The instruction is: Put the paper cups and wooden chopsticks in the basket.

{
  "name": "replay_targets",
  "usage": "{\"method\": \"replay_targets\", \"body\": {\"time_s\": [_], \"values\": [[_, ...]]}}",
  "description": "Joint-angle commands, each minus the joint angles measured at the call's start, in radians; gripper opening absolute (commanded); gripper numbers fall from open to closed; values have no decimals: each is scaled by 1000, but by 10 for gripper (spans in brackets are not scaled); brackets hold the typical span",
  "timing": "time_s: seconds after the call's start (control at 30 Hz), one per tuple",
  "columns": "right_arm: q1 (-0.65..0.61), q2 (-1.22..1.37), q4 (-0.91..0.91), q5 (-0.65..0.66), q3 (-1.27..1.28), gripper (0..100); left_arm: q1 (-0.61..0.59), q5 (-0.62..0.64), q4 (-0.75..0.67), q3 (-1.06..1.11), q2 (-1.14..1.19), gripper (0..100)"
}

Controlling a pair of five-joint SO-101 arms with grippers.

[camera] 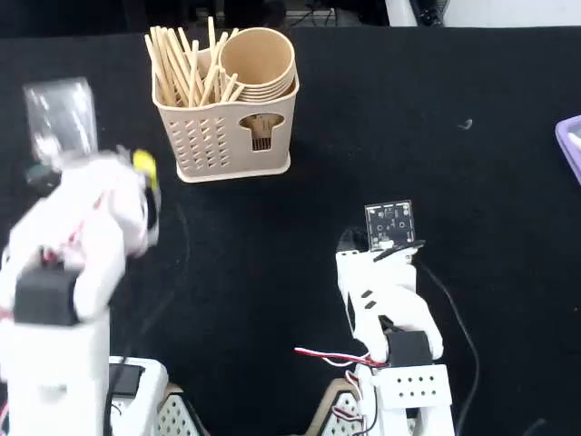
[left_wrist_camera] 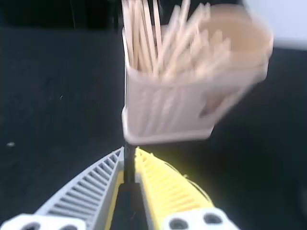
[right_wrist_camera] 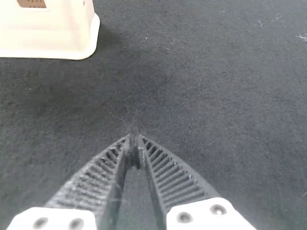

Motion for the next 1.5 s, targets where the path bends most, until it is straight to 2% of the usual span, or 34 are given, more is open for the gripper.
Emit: {"method": "replay_targets", "body": {"time_s": [0.0, 0.07, 0.2, 0.27, 0.37, 0.53, 0.67, 0.77, 1.0, 1.07, 1.47], "values": [[5, -28, -29, -2, -12, 15, -16, -232, 58, 315, -315, 54], [5, -28, -29, -2, -15, 15, -56, -301, 60, 463, -479, 53], [5, -28, -20, -11, -45, 13, -196, -262, 55, 653, -824, 32], [5, -28, 21, -12, -84, 12, -259, -241, 60, 673, -804, 30], [14, -28, 189, -12, -171, 12, -315, -242, 54, 710, -700, 30], [12, -28, 489, -12, -285, 15, -243, -218, 60, 832, -674, 30], [12, -28, 588, -12, -283, 15, -226, -110, 46, 929, -674, 30], [5, -28, 557, -12, -211, 15, -225, -103, 25, 964, -674, 30], [6, -28, 350, -12, 19, 15, -222, -103, -57, 1182, -674, 30], [11, -27, 353, -12, 19, 15, -228, -97, -66, 1247, -674, 30], [12, -30, 371, -5, 19, 14, -226, -98, -60, 1253, -756, 30]]}}
